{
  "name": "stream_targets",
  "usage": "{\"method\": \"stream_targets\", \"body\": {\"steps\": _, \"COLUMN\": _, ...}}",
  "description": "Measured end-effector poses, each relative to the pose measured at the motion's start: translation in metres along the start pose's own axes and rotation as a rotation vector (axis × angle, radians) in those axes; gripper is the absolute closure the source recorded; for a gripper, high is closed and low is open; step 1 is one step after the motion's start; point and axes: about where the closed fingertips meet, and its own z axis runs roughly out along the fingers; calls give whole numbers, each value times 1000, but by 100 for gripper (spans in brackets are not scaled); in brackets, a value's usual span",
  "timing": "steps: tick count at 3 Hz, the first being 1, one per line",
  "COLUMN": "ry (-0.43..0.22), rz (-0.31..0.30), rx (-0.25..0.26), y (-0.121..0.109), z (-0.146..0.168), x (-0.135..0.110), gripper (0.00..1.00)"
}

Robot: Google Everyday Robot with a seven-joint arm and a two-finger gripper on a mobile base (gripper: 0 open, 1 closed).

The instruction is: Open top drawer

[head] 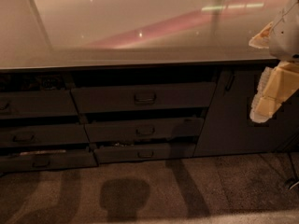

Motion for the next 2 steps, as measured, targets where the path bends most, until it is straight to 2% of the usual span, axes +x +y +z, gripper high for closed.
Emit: {"method": "stream_targets", "body": {"steps": 2, "ry": 3, "rz": -8, "rx": -9, "y": -6, "z": 10, "x": -6, "gripper": 0}}
